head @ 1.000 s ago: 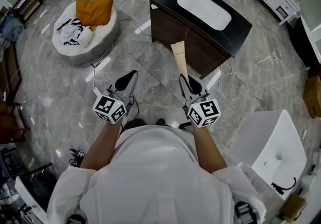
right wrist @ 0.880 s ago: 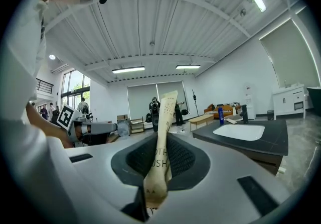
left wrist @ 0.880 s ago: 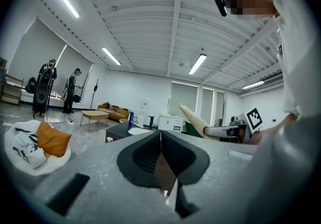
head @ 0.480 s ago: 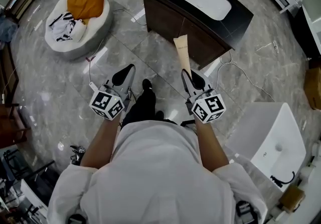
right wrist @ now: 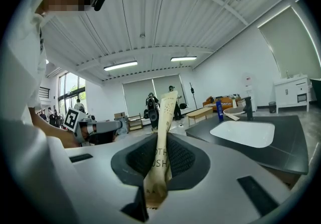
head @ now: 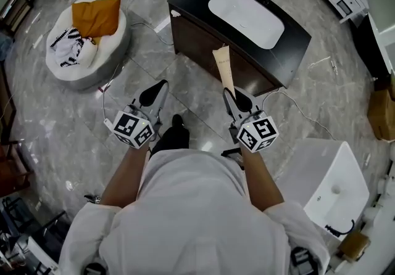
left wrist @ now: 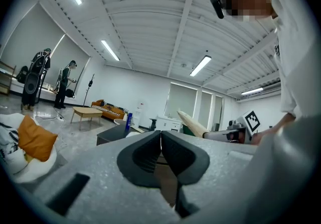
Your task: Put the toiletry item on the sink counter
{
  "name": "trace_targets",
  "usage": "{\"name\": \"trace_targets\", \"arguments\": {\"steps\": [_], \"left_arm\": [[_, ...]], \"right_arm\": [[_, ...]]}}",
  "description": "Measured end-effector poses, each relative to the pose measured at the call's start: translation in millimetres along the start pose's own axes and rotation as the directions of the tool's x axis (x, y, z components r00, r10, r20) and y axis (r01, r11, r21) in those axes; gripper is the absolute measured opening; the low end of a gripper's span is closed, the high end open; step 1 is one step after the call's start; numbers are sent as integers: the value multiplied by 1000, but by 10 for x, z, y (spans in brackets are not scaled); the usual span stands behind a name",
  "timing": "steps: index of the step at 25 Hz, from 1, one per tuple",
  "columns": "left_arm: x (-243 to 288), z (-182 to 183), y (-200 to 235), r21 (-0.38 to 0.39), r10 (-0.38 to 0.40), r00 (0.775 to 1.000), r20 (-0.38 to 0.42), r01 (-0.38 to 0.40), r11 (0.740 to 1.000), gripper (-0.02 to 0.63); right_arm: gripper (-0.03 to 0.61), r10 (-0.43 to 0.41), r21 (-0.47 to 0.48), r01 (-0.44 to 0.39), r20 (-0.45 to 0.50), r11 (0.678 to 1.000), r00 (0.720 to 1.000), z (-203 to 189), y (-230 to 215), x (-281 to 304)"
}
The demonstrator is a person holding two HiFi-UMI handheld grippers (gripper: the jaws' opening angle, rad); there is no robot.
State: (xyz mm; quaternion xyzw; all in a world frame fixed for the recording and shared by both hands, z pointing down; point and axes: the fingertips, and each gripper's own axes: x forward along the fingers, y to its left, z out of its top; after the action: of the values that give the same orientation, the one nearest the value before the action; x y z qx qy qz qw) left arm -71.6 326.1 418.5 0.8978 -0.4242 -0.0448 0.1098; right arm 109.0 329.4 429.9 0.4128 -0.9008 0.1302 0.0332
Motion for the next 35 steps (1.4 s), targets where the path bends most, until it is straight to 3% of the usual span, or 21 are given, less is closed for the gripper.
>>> {"name": "trace_targets", "arguments": {"steps": [10, 20, 35], "left_arm": [[910, 436, 961, 18, -56, 998, -1, 56, 998, 17], [1785, 399, 1521, -11, -35, 999, -16, 34, 999, 17], [3601, 807, 2253, 6, 73, 997, -24, -73, 997, 17]], "right_arm": [[52, -53, 22, 52, 40, 998, 998, 584, -758, 1052], [52, -32, 20, 31, 25, 999, 999, 772, -1540, 1709], [52, 118, 0, -118, 26, 993, 993, 1523, -3102, 2800]]}}
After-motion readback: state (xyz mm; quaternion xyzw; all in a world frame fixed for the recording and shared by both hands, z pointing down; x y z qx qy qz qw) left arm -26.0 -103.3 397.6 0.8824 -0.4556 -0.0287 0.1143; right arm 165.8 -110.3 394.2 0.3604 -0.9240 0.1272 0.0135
